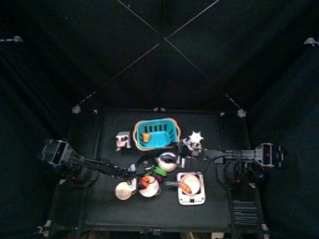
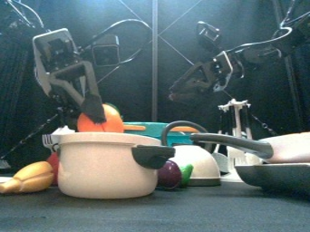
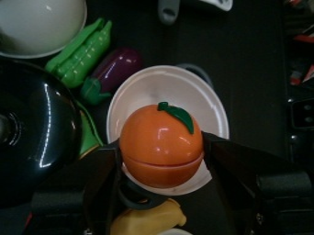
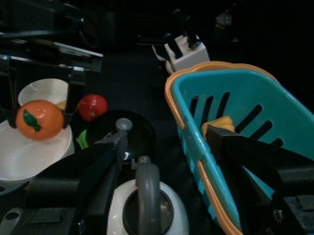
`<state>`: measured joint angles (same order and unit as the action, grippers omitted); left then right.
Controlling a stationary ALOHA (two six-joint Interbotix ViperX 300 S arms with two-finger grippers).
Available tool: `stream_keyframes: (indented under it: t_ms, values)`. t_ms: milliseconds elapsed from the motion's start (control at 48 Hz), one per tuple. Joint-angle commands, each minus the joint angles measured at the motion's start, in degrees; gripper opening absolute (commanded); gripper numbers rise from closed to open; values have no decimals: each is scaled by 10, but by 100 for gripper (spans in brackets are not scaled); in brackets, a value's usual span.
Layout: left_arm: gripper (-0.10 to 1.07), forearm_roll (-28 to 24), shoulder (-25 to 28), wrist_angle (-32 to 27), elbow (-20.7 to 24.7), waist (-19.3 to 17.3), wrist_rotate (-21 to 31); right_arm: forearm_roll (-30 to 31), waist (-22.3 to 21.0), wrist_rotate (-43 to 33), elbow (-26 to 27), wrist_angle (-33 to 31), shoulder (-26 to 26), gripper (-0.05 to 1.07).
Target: Place orange into pot
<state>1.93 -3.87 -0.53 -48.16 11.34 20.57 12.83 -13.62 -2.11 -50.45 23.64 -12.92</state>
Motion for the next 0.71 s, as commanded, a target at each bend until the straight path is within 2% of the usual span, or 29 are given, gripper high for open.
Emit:
stream_keyframes:
  t_ms: [0, 292, 688]
  values:
    - [83, -2, 6, -17, 19, 1, 2, -2, -2, 0, 4, 5, -7, 100]
    - [98, -2, 11, -34, 28, -2, 2, -2, -2, 0, 4, 5, -5, 100]
    - [99, -13, -5, -46, 36, -4, 2, -1, -2, 0, 4, 5, -5, 100]
